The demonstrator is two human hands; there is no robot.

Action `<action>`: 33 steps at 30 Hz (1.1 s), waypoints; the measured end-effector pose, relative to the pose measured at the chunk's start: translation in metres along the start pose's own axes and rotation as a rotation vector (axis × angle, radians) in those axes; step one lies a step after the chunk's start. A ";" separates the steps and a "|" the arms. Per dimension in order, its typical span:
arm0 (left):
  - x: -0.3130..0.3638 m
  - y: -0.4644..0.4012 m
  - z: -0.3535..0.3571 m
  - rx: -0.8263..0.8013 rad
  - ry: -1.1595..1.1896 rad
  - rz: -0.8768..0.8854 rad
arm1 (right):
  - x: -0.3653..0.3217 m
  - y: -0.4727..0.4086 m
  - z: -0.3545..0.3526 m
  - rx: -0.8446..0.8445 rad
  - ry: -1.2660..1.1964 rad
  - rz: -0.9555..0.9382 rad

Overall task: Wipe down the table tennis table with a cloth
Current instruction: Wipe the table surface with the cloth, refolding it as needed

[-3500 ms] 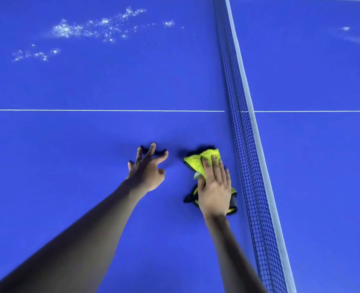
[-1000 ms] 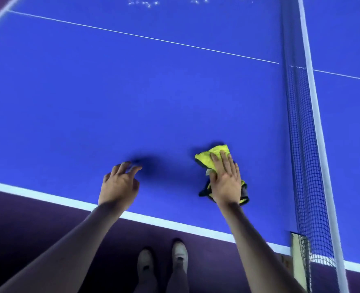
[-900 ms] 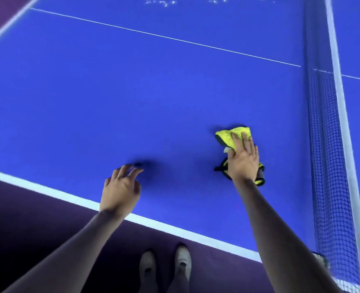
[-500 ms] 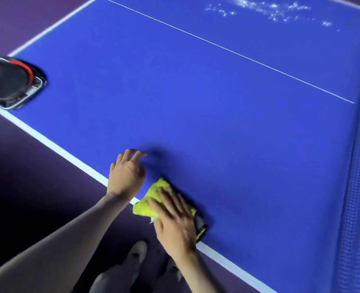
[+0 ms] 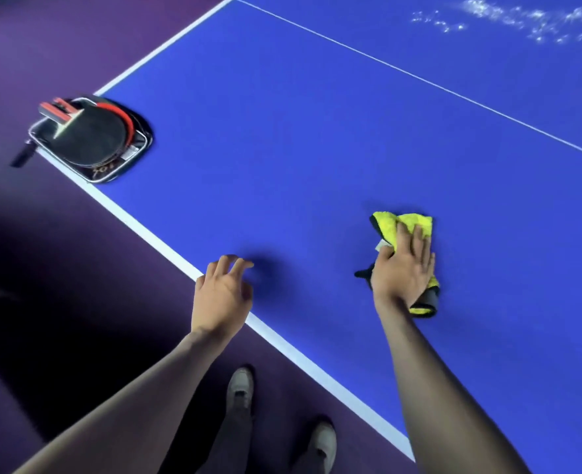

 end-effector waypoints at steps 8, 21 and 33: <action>-0.018 -0.058 -0.021 -0.046 0.080 -0.019 | -0.163 0.215 -0.026 -0.317 -0.321 -0.637; -0.121 -0.081 -0.019 -0.132 -0.035 -0.088 | -0.148 -0.007 0.084 -0.099 0.016 -0.248; -0.142 -0.089 -0.023 -0.345 0.080 -0.097 | -0.251 0.207 0.033 -0.323 -0.195 -0.771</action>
Point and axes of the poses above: each hand's wrist, its own y-axis away from the middle knuckle, its own z-axis out of the palm, x = y × z, the point moved 9 cm from there along -y, towards the middle knuckle, and after that the axes turned 15 degrees about x, right-handed, at the moved point
